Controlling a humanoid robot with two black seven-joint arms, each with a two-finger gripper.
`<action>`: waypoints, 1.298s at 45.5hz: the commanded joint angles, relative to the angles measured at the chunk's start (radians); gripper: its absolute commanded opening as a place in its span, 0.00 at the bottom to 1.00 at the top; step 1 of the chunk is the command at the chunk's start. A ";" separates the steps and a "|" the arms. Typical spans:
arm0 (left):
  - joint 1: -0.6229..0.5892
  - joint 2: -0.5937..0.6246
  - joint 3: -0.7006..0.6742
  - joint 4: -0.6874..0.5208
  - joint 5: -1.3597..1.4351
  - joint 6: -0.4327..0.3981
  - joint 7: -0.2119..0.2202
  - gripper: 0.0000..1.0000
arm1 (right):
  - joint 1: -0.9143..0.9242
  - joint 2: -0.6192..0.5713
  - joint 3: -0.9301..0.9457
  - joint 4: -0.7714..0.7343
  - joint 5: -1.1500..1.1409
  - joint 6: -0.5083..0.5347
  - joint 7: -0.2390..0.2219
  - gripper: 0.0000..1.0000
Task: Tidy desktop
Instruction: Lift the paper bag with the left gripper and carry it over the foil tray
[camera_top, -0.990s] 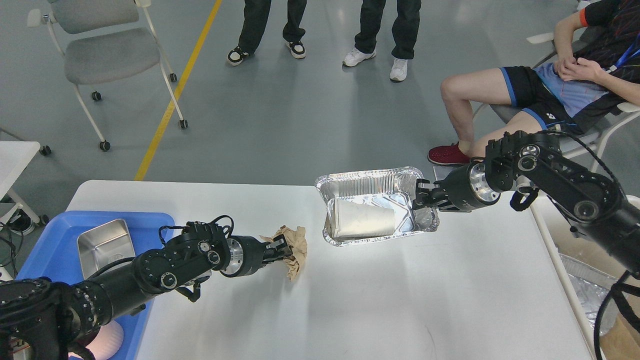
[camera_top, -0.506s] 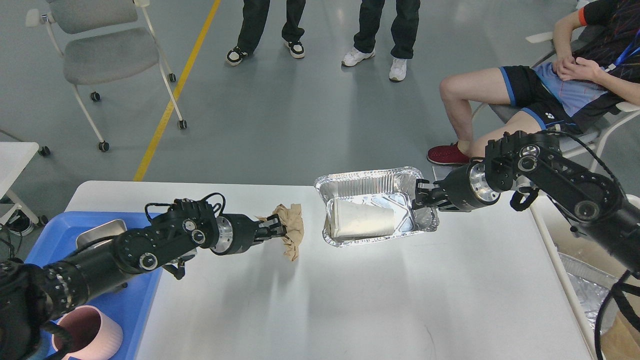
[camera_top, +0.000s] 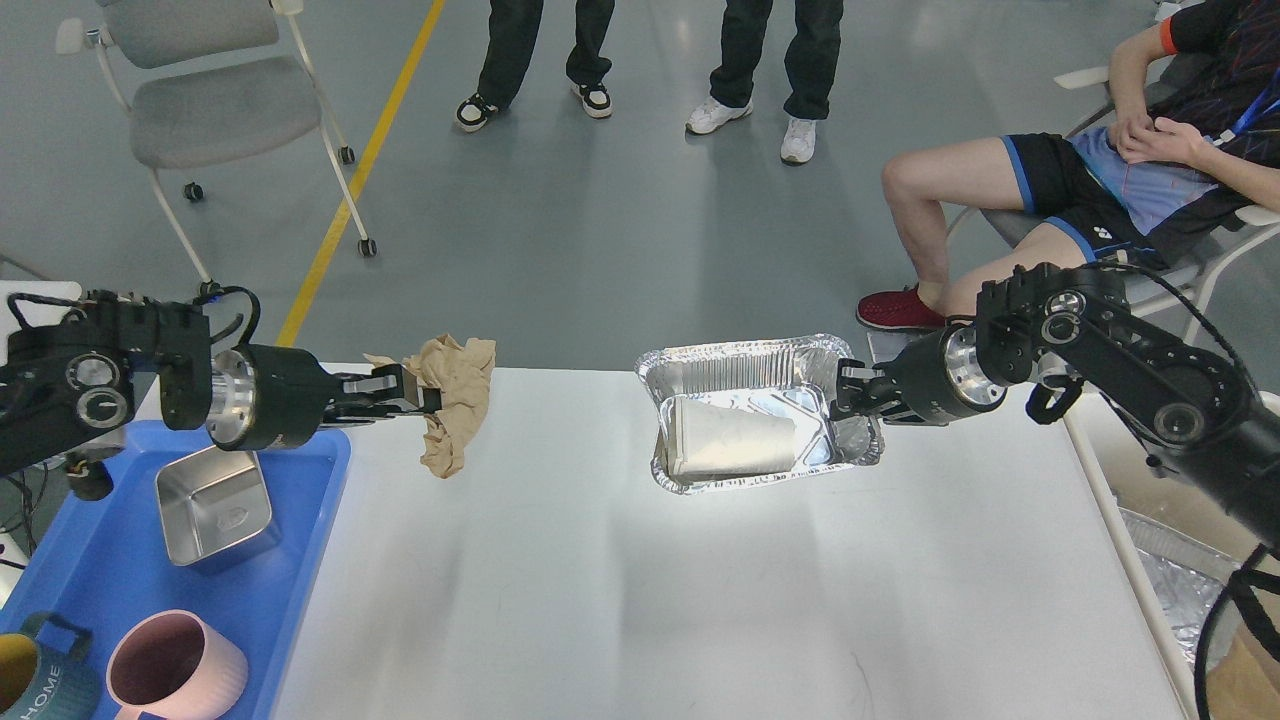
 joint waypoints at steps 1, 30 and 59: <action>-0.076 0.133 -0.010 -0.097 -0.008 -0.064 -0.003 0.00 | 0.000 0.004 0.000 0.000 -0.001 -0.001 0.000 0.00; -0.338 0.371 -0.011 -0.166 -0.154 -0.280 -0.003 0.00 | 0.001 0.002 0.000 0.000 -0.001 -0.004 0.000 0.00; -0.252 -0.369 0.006 0.195 -0.132 -0.039 0.049 0.01 | 0.000 -0.011 0.014 0.026 0.002 -0.004 0.000 0.00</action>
